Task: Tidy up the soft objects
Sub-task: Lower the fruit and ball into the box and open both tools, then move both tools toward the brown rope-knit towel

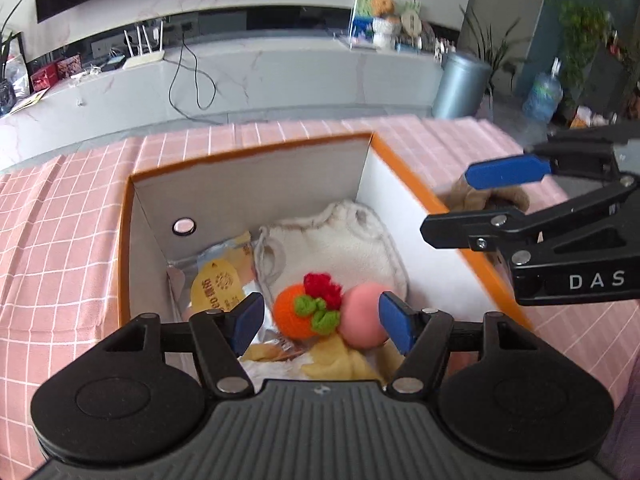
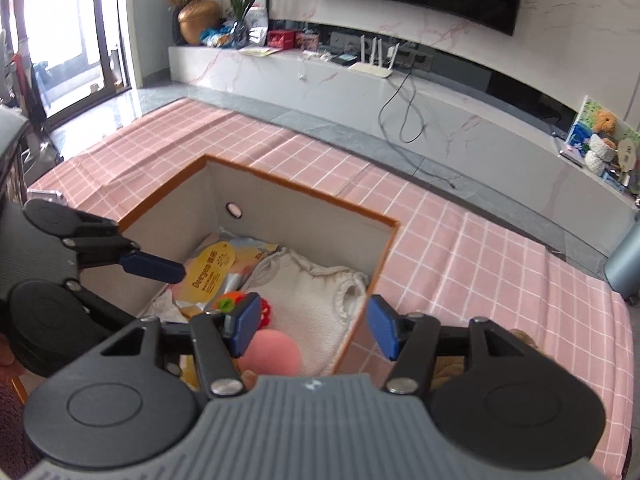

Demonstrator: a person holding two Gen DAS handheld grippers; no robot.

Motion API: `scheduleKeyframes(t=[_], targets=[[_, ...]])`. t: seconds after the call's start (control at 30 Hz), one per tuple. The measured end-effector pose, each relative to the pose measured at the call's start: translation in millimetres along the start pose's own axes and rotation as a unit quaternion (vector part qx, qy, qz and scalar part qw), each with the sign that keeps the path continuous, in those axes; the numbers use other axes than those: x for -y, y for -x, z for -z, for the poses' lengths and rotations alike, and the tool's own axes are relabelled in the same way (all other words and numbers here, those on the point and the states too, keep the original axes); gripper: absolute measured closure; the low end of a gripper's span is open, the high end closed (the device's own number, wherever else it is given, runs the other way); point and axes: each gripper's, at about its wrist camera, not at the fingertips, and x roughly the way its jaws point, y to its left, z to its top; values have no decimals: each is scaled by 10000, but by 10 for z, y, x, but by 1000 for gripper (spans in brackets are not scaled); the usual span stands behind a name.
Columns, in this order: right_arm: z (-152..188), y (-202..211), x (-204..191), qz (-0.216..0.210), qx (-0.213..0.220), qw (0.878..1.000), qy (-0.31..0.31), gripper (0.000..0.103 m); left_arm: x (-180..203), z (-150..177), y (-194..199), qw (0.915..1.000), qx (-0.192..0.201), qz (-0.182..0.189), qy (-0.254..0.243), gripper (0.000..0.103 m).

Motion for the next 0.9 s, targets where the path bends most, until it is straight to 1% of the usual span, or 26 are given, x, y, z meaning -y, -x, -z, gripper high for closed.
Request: scheduleKeyframes(t=[0.03,0.07,0.2,0.27,0.3,0.4,0.5,0.57,0.63,0.8,0.9], targets=[[17,55,30,25,61,10000,-46,39,24,-8,37,10000,87,42,19,26],[39,116,66,49,117,9999,-87,38,56,-15,75,9998,184,65,22,26],[165,341,211,218,277,9992,-204,38,238,-48,204,9981,615,73,-35,27],[256,435,303,358,353,9982,-317,34,353,-60,247,9963,855,34,-109,27],[316,481,358,450,406,9974,-381,34,415,-68,257,9954,947,32,-146,28],[523,582,515,680,496,9952,-496,34,616,-116,249,9941,1042,37,-292,28],[729,637,704,780,497,9932,-707,34,798,-161,194,9930,1079,48,-477,29],[845,651,825,893,479,9913,-838,34,891,-188,140,9932,1038,133,-501,30],[961,634,956,1017,416,9892,-966,34,968,-213,55,9942,909,319,-483,34],[1164,485,1231,1058,143,9857,-1301,34,1144,-273,-203,9959,511,441,-601,37],[1204,344,1315,1038,-25,9866,-1260,34,1225,-326,-351,9955,280,527,-734,36]])
